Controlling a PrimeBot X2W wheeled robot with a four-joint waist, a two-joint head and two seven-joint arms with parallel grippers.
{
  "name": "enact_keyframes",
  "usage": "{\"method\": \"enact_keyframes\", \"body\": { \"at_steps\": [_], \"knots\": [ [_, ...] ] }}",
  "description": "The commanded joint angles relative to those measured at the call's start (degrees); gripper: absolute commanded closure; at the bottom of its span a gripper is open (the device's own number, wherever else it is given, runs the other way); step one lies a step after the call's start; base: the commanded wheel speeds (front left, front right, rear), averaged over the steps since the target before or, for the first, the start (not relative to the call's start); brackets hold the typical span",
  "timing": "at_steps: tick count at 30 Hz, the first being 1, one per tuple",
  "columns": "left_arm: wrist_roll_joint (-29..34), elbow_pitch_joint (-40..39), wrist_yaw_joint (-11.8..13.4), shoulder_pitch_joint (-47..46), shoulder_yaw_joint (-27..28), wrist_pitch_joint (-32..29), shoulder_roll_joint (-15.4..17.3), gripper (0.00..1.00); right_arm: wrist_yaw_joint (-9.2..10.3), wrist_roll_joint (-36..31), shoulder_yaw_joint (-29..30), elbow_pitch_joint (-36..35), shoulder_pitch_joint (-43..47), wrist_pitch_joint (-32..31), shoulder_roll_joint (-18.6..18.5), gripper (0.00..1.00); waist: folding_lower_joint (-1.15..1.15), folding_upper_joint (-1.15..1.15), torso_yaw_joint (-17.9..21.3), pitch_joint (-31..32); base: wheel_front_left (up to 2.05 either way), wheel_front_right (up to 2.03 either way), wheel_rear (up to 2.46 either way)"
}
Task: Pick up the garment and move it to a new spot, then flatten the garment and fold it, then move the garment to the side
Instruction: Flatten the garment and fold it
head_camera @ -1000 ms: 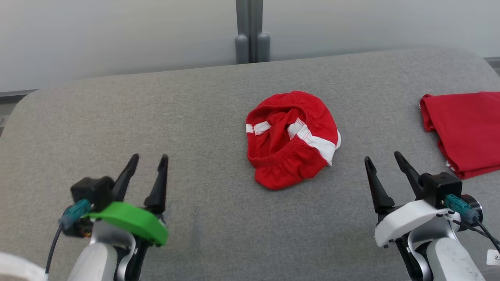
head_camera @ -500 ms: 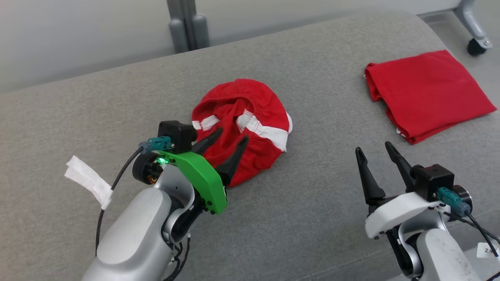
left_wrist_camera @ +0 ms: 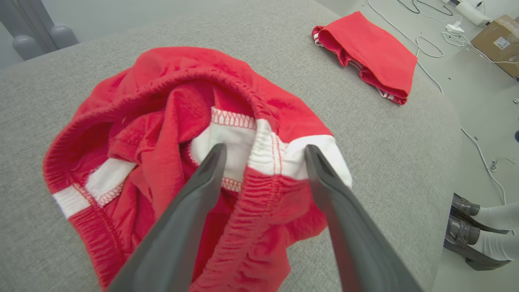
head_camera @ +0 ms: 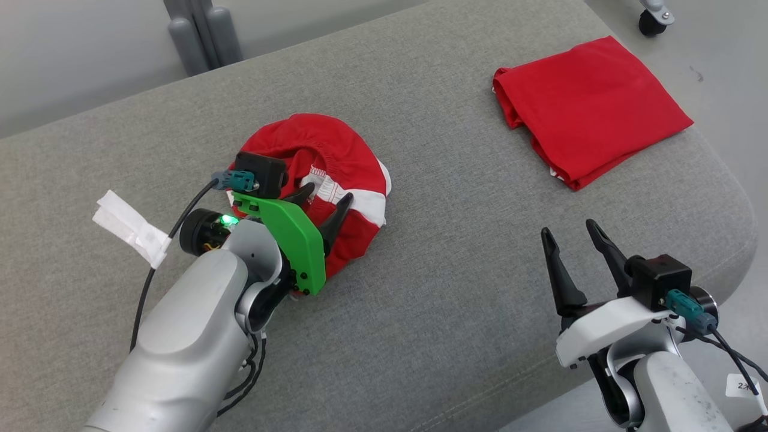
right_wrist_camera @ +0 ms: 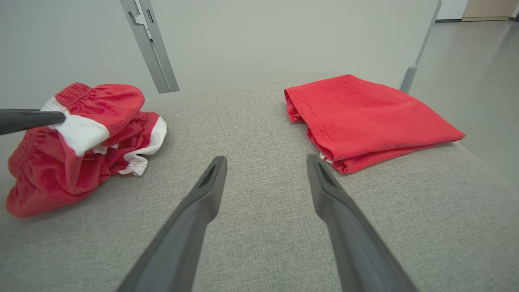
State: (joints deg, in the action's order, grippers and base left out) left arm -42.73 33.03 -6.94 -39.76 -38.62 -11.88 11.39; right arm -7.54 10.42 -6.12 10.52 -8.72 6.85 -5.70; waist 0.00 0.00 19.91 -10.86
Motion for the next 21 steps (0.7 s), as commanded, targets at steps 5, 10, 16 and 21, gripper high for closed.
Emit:
{"method": "enact_keyframes", "body": {
  "at_steps": [5,10,16,21],
  "knots": [
    [-1.19,1.34,-0.15,-1.49,-0.82,-0.52,-0.46,0.00,0.10,0.45,0.06,0.43,-0.79,0.51,0.20,0.00,0.00,0.00,-0.11,-0.13,0.00,0.00,0.00],
    [-2.17,0.15,-0.58,-2.54,-2.56,0.30,-0.52,1.00,0.10,0.50,0.18,0.53,-1.23,0.51,0.11,0.00,0.00,0.00,-0.57,-0.34,0.00,0.00,0.00],
    [-4.20,-4.60,-0.59,-6.78,-4.11,6.14,-1.49,1.00,0.10,0.10,0.06,0.42,-1.63,0.42,0.32,0.00,0.00,0.00,-0.92,-0.55,0.00,0.00,0.00],
    [-7.19,-8.81,-0.60,-12.67,-5.34,9.65,-2.42,1.00,0.10,0.14,0.03,0.63,-1.90,0.44,0.34,0.00,0.00,0.00,-1.10,-0.50,0.00,0.00,0.00]
  ]
}}
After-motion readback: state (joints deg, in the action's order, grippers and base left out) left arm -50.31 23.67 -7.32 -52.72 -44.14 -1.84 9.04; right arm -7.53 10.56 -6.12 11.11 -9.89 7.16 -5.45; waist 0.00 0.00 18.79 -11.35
